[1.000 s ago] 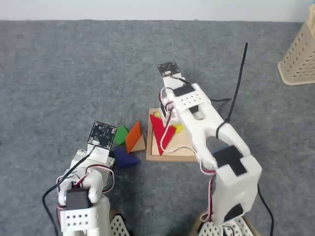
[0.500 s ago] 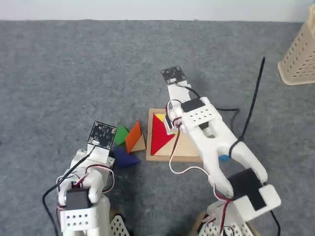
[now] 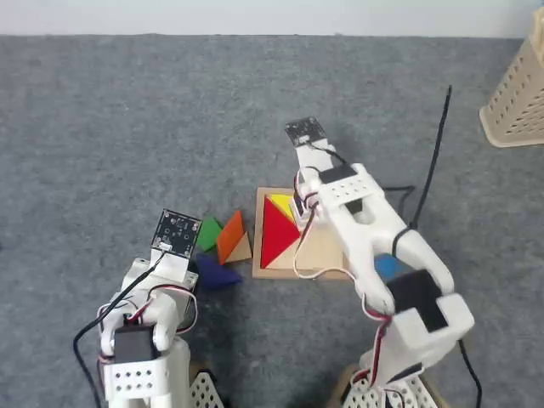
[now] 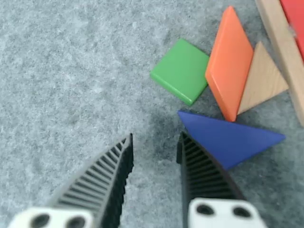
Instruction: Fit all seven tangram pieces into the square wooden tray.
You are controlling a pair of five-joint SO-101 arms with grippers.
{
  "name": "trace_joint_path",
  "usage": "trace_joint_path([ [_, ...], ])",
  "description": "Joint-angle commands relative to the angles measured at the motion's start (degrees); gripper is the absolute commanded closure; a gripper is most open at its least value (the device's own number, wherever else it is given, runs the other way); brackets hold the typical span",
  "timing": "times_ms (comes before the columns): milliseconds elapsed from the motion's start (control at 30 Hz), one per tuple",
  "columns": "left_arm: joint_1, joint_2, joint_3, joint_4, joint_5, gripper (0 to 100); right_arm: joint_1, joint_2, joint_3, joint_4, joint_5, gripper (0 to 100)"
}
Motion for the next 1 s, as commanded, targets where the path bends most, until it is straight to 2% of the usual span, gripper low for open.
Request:
trace_joint_path([
  [0,0.2,-1.1,-0.3,0.3,-0.1,85,0.8,4.9,-7.3,-0.7,1.1,99.0],
  [200,0.2,-1.1,-0.3,0.3,-0.1,85,0.8,4.6,-13.4,4.3,0.8,98.8],
  [433,0.2,-1.1,-0.3,0.3,-0.1,85,0.9,-12.3,-14.7,16.7,0.6,98.8],
  [533,0.2,-1.1,-0.3,0.3,-0.1,85,0.7,-21.4,-10.9,18.9,0.6,98.9],
  [667,0.2,-1.1,-0.3,0.3,-0.1,85,1.5,-33.9,1.0,19.3,1.1,99.0],
  [800,0.2,-1.1,-0.3,0.3,-0.1,85,8.7,-45.0,16.4,18.9,2.5,98.9],
  [967,6.4,-1.1,-0.4,0.3,0.1,85,23.0,-54.5,31.9,16.9,17.1,99.1],
])
